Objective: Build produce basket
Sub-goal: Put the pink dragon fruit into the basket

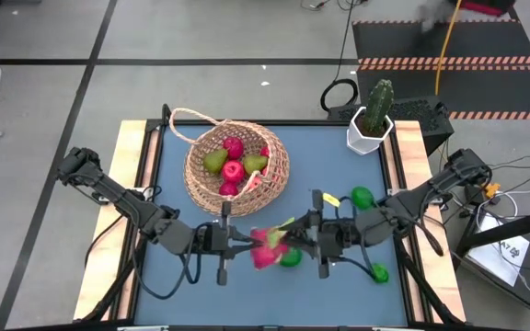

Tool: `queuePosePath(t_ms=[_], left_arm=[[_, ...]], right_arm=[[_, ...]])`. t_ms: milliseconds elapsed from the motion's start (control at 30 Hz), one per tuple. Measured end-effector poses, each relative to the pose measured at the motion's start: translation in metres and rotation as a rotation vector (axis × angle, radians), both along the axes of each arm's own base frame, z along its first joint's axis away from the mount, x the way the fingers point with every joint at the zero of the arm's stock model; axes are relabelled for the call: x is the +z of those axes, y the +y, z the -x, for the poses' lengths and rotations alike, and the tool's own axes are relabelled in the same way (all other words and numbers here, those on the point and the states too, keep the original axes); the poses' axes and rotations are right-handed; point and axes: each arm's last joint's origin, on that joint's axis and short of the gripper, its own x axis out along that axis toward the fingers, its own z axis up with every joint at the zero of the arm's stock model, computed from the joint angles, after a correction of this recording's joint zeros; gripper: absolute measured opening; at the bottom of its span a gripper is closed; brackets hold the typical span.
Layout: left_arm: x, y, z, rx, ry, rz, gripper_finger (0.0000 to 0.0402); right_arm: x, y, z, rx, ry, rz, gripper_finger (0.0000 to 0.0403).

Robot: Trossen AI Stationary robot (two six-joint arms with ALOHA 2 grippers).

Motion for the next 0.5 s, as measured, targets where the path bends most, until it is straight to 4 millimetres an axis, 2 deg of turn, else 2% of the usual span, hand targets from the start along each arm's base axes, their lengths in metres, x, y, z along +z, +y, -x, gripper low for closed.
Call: queuePosePath(t_ms=[133, 233, 500], left_arm=[[-0.001, -0.002, 0.002, -0.011, 0.009, -0.036, 0.0005], [-0.002, -0.004, 0.003, -0.019, 0.019, -0.059, 0.0012], [-0.003, -0.003, 0.004, -0.020, 0.037, -0.071, 0.0006]], right_arm=[[0.000, 0.012, 0.009, -0.089, -0.005, -0.021, 0.0170], [-0.002, 0.020, 0.016, -0.120, 0.003, -0.036, 0.0199], [-0.008, 0.050, 0.041, -0.062, 0.052, -0.114, 0.0215]])
